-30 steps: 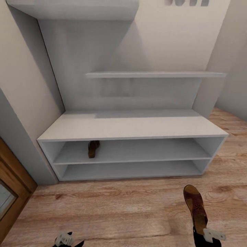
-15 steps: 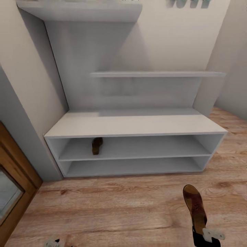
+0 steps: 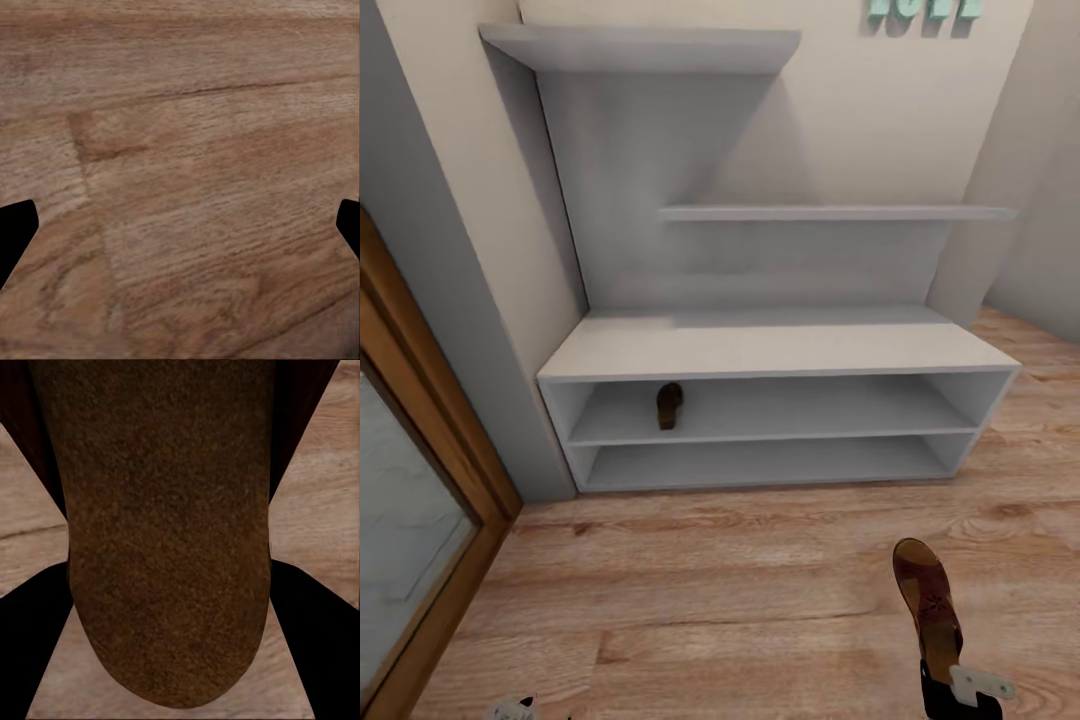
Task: Pick up the two gym shoes and the two sandals from the corridor floor and place them onto the hallstand (shoe rack) in the corridor, making sure they are on the rack and not on the floor. Arrange them so the two gym shoes are next to each other and the two sandals are next to each other.
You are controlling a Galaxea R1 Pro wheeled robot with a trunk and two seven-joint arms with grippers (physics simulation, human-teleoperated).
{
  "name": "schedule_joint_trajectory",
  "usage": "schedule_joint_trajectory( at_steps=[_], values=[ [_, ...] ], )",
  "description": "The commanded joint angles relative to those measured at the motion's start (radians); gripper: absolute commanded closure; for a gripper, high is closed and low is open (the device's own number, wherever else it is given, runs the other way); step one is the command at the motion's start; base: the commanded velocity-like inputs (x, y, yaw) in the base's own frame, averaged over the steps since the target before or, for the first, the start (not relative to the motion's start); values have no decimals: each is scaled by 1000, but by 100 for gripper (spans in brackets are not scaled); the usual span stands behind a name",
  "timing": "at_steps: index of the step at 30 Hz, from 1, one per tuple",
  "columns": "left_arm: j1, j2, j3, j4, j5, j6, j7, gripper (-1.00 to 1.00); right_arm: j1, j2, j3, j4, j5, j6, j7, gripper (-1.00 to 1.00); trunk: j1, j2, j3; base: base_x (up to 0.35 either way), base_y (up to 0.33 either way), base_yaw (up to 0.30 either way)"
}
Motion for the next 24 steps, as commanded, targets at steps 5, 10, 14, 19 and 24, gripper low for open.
schedule_joint_trajectory(
  at_steps=[5,10,14,19,24],
  values=[
    [-2,0,3,1,5,3,-6,-100,-1,0,0,0,-5,-4,2,100,-1,0,-1,-275,220,0],
    [-2,-2,4,1,5,4,-5,-100,-1,1,0,0,-6,-5,1,100,-1,0,-1,-226,243,0],
    [-2,-3,5,-4,5,4,-5,-100,-1,1,0,-1,-6,-5,1,100,-1,0,-1,-104,229,0],
    [-3,-7,1,-14,4,1,-6,-100,0,2,0,-1,-6,-5,2,100,-1,0,-1,-28,71,0],
    [-27,-19,-8,-71,0,15,-168,-100,-1,9,1,-1,-7,-5,2,100,-1,0,-1,-2,5,0]
  ],
)
